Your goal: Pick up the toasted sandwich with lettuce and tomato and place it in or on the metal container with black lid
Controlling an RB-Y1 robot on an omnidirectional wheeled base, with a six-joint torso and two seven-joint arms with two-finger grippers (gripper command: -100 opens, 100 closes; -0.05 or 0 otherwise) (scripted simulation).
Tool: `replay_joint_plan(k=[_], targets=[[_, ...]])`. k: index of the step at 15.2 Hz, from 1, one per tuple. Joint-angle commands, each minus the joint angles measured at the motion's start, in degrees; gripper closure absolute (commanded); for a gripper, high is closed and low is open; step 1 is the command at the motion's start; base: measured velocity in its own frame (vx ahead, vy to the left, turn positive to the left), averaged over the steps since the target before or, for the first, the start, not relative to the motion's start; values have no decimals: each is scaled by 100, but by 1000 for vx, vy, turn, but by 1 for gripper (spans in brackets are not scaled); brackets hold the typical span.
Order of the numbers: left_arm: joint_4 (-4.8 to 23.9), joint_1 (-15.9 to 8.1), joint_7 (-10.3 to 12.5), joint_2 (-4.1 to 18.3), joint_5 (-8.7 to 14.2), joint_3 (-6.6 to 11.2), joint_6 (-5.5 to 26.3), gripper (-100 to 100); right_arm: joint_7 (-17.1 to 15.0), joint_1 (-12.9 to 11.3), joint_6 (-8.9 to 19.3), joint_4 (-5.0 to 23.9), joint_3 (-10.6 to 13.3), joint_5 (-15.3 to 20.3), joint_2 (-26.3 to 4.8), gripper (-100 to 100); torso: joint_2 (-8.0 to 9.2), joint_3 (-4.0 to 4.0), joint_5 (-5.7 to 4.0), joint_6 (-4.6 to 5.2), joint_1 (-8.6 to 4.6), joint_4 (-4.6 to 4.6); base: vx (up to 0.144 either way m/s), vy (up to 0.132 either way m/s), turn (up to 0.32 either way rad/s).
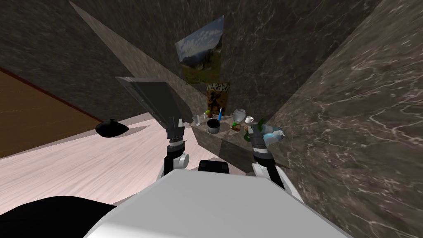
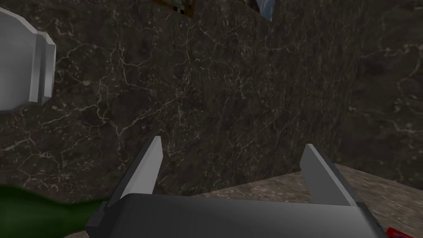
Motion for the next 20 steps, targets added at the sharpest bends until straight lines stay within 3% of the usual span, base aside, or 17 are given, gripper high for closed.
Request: replay_joint_plan(k=[1,13,18,20], targets=[[0,0,0,0,0,0,0,0,196,77,86,166,-25,242,-286,-100,0,0,0,0,0,0,24,95,125],[0,0,0,0,0,0,0,0,877,308,302,957,-214,1129,-1435,-100,-6,-3,1,1,6,-1,30,86,79],[0,0,0,0,0,0,0,0,1259,433,431,1429,-317,1626,-2078,-100,-4,-2,2,0,7,-1,29,91,86],[0,0,0,0,0,0,0,0,1259,433,431,1429,-317,1626,-2092,-100,-3,-2,2,1,9,-1,27,74,51]])
